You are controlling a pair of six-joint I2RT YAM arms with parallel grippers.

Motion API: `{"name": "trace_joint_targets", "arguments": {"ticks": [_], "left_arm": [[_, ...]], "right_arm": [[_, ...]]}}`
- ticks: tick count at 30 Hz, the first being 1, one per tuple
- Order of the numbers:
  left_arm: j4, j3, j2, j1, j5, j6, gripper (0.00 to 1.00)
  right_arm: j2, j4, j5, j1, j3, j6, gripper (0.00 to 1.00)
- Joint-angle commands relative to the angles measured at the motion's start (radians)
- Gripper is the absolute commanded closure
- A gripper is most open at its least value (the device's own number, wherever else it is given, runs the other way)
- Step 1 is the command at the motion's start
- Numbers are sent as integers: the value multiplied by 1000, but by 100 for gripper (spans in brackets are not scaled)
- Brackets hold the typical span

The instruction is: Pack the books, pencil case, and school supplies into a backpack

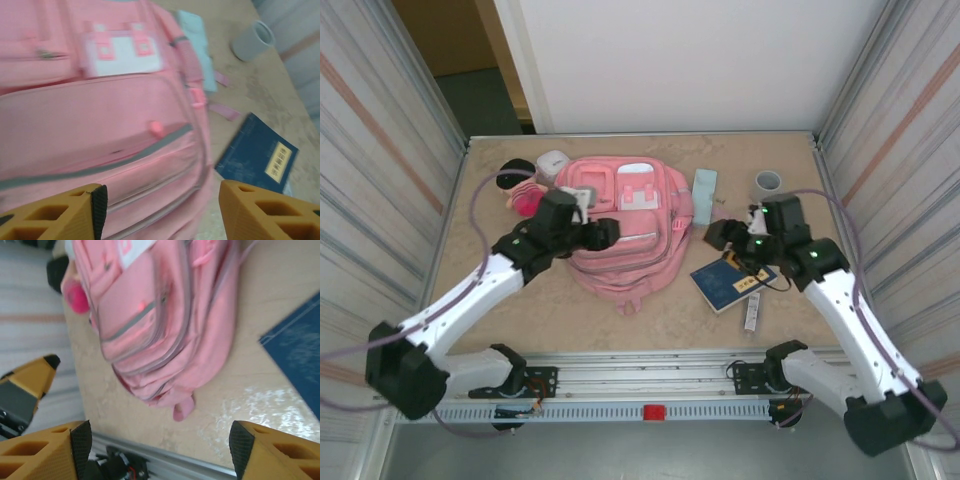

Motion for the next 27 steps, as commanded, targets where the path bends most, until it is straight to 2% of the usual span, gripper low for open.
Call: {"name": "trace_joint_targets", "arguments": {"ticks": [1, 6, 14, 20, 27], "left_arm": [[57, 110, 145, -91, 47, 83, 41], [155, 258, 421, -198, 157, 90, 52], [168, 502, 786, -303, 279, 119, 64], [164, 556, 945, -344, 310, 118, 68], [145, 527, 1032, -329, 272, 97, 75]], "right_arm": [[-59, -62, -134, -118, -92, -27, 27], [-109, -15, -151, -234, -222, -2, 27], [-168, 73, -87, -260, -432, 107, 27], [-130, 82, -56, -259, -483, 96, 26], [-90, 265, -79, -242, -592, 164, 26]]}}
